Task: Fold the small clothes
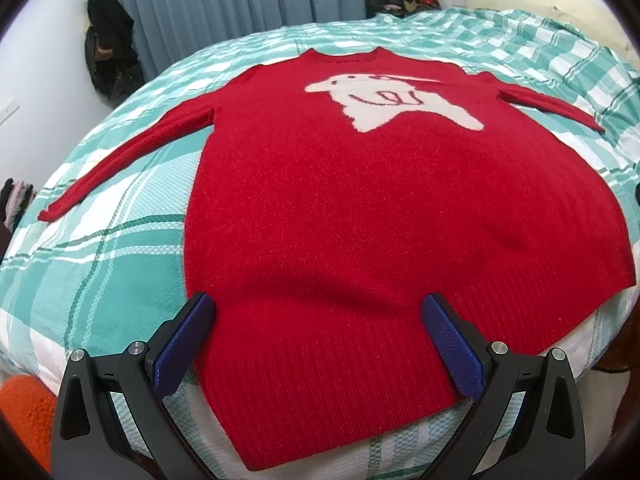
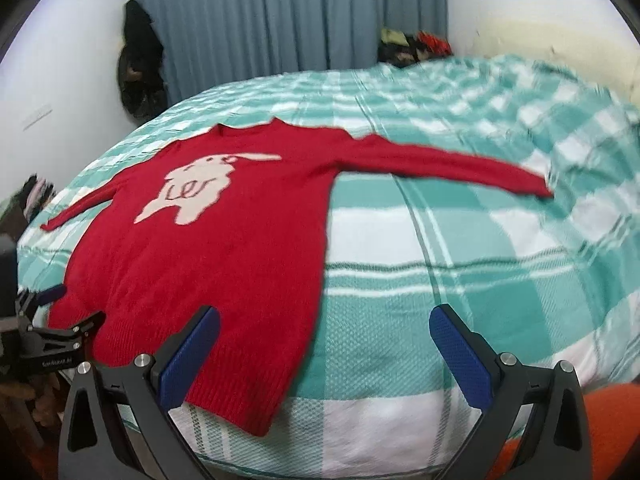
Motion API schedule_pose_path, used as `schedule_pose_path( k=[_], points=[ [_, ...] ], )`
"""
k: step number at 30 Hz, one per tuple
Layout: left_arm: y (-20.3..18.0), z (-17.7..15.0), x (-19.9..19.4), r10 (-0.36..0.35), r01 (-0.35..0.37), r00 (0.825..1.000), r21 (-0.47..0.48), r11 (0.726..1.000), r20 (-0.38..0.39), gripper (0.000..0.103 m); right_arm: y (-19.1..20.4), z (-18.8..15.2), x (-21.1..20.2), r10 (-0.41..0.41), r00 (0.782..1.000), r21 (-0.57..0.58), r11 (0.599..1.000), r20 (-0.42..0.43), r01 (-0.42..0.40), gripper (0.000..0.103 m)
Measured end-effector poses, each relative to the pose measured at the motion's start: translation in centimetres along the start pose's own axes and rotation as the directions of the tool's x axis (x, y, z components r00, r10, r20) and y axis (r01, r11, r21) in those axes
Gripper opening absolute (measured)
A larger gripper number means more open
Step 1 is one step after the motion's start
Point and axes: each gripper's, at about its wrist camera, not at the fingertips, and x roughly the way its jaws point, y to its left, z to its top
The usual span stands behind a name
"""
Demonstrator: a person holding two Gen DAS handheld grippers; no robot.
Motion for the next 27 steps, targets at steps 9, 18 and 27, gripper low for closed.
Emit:
schedule_pose_path(
  k=[9, 18, 27],
  points=[
    [0.0, 0.0, 0.0, -0.001, 0.001, 1.000, -0.001, 1.000, 0.004, 0.103, 6.0, -1.1, 0.2, 0.075, 0.997, -0.278, 0.958, 0.016, -0.067, 0.103],
    [-0.2, -0.2, -0.2, 0.009, -0.009, 1.000, 0.000, 1.000, 0.016, 0.103, 6.4, -3.4, 5.3, 0.054, 0.969, -0.273, 0.954, -0.241, -0.121, 0.103],
    [-0.1, 0.2, -0.6, 0.007, -0.007, 1.000, 0.005, 1.000, 0.003, 0.103, 6.0, -2.5, 3.6, 0.030, 0.986, -0.264, 0.962, -0.166, -0.074, 0.103]
  ],
)
